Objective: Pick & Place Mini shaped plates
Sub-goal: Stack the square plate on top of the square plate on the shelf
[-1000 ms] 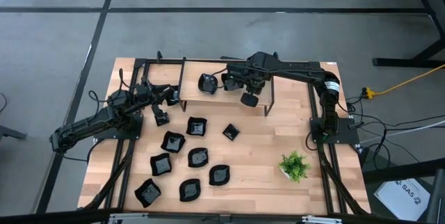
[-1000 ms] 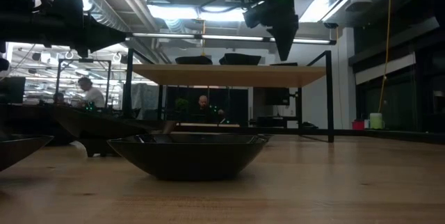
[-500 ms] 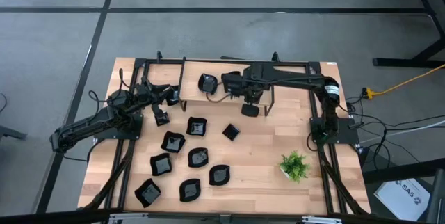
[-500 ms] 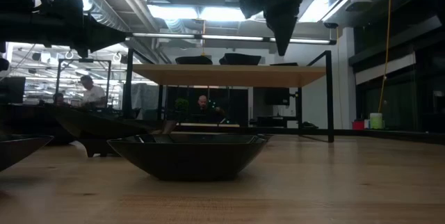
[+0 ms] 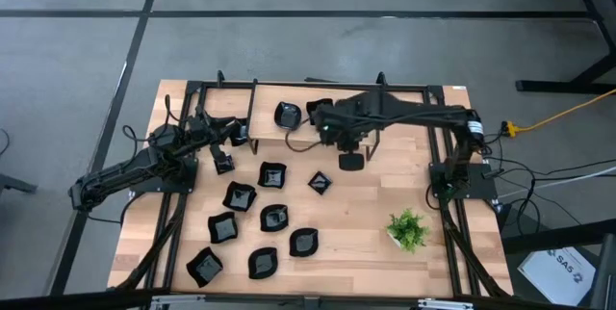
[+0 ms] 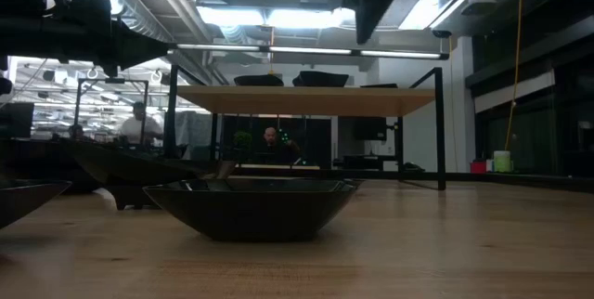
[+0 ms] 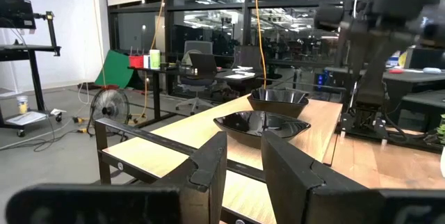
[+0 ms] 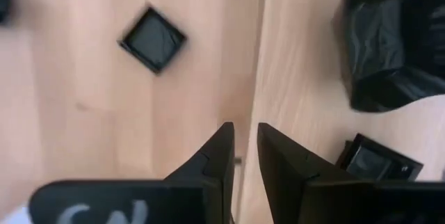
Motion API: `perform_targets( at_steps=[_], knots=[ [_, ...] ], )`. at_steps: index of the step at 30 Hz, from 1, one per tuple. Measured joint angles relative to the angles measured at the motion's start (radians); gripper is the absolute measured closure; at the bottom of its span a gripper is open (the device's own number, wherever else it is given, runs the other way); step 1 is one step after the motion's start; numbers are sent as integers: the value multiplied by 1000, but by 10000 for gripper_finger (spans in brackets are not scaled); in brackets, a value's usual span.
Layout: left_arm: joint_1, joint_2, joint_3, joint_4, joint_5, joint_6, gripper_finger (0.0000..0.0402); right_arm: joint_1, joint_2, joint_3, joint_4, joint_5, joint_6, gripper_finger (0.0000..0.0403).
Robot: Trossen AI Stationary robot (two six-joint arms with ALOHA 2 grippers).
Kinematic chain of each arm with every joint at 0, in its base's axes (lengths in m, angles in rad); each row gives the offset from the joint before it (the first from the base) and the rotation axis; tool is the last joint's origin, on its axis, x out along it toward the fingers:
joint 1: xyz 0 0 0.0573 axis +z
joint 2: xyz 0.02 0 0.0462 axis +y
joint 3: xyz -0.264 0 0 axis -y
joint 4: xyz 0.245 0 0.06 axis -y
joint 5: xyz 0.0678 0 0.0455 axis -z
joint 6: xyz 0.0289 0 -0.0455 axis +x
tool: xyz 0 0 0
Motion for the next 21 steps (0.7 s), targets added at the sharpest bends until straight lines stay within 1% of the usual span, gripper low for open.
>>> perform_targets(
  at_steps=[3,8,16,21],
  knots=[
    [0,0,0,0,0,0,315,-1,-35,0,36,-13,16,338],
    [0,0,0,0,0,0,315,9,-52,0,53,-16,14,338],
    [0,0,0,0,0,0,315,9,-53,0,154,-17,-120,338],
    [0,0,0,0,0,0,315,9,-53,0,215,-17,-170,338]
  ],
)
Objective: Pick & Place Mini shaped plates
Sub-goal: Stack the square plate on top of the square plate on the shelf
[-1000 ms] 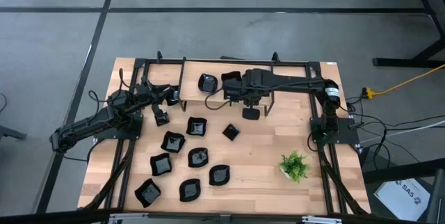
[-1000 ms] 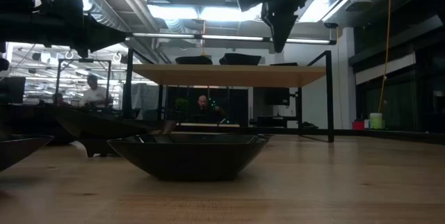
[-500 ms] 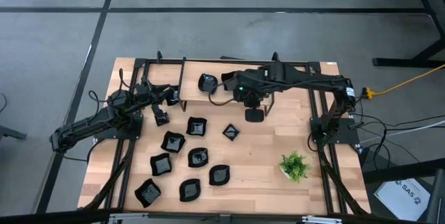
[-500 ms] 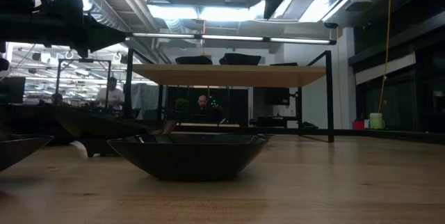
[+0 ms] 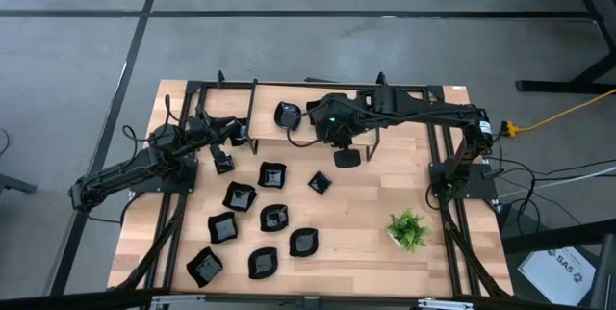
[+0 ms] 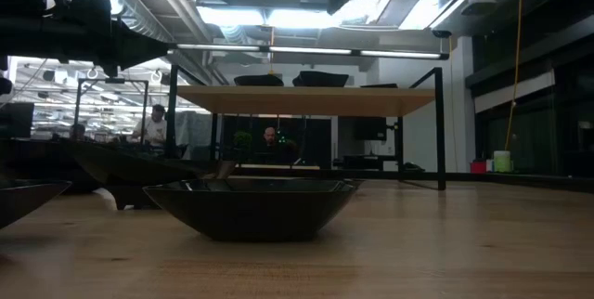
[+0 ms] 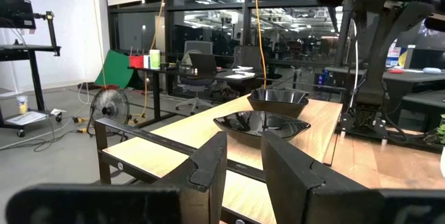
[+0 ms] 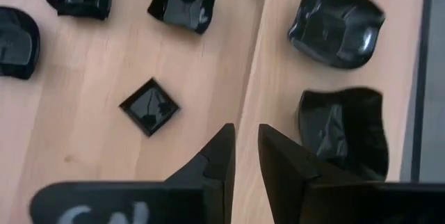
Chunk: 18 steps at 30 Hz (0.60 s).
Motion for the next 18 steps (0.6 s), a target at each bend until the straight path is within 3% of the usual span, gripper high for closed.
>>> perform_targets(
  at_steps=[7,18],
  knots=[
    [0,0,0,0,0,1,315,0,17,0,136,-1,-1,338],
    [0,0,0,0,0,1,315,0,18,0,131,-90,-5,338]
  ],
)
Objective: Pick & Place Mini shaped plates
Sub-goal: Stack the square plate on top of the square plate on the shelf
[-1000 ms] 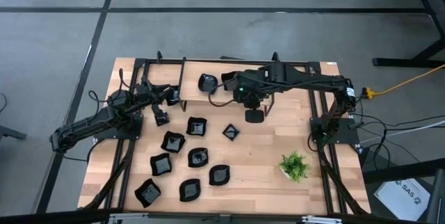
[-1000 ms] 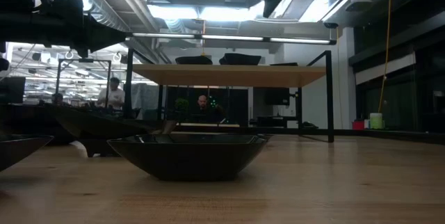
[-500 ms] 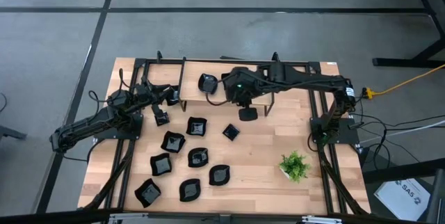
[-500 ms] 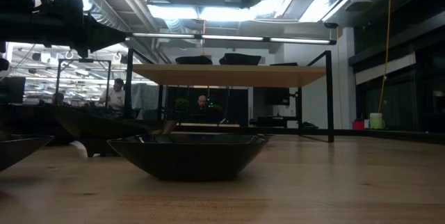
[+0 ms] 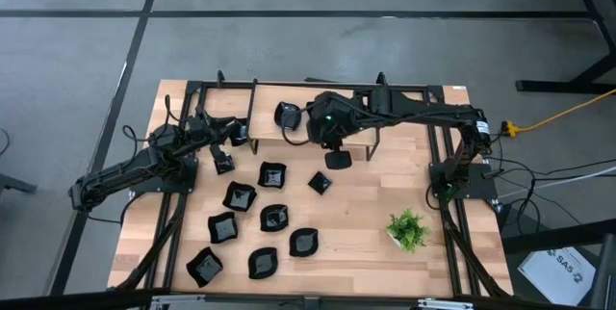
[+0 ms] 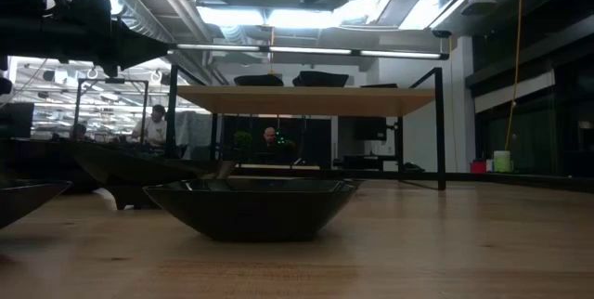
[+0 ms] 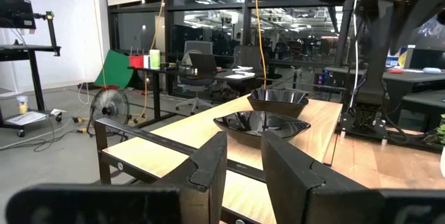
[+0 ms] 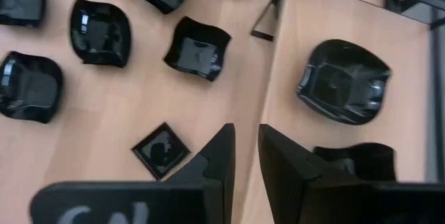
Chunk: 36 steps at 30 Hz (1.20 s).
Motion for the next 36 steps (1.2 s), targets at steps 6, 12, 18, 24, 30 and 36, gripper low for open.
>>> perform_targets(
  at_steps=[6,12,18,24,30,36],
  knots=[
    [0,0,0,0,0,0,315,0,0,0,-2,-25,11,338],
    [0,0,0,0,0,0,315,29,34,0,-105,-22,23,338],
    [0,0,0,0,0,0,315,89,99,0,-163,-23,93,338],
    [0,0,0,0,0,0,315,183,149,0,-247,-25,39,338],
    [0,0,0,0,0,0,315,260,146,-117,-253,-22,38,338],
    [0,0,0,0,0,-1,315,305,105,-303,-37,32,27,338]
  ],
)
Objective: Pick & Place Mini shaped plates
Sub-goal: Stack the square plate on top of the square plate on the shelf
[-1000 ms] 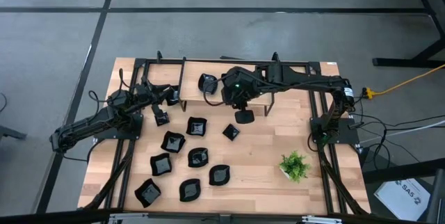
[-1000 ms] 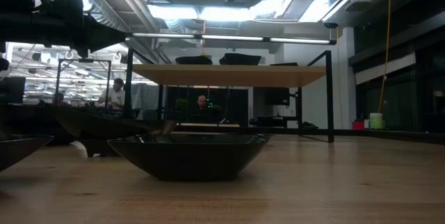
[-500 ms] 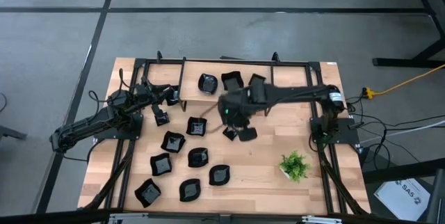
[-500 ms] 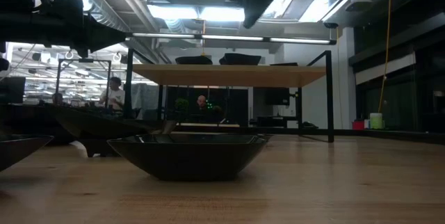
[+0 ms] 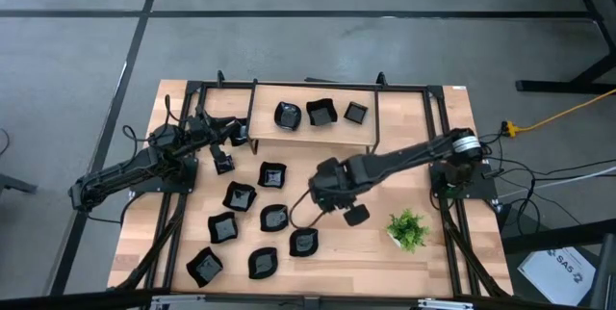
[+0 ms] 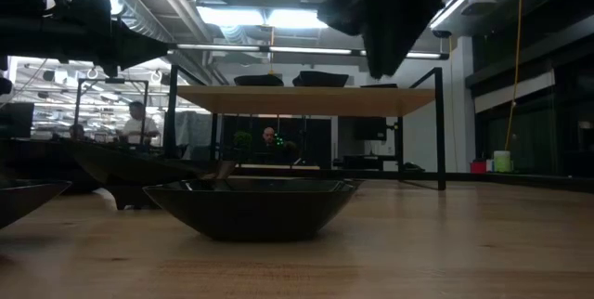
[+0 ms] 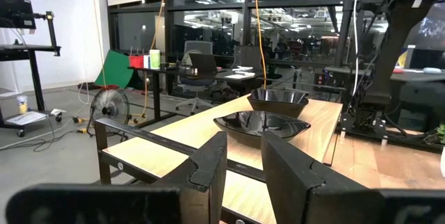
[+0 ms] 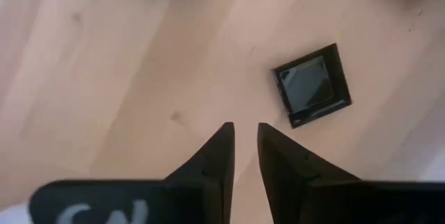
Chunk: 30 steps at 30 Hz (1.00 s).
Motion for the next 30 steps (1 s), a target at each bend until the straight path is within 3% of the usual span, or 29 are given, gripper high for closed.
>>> perform_targets(
  at_steps=[10,20,30],
  knots=[
    [0,0,0,0,0,1,315,39,-41,-253,306,204,-156,338],
    [0,2,0,0,0,0,315,48,-42,-436,615,240,-331,297],
    [0,2,0,0,0,1,315,23,-42,-501,677,294,-375,268]
  ],
)
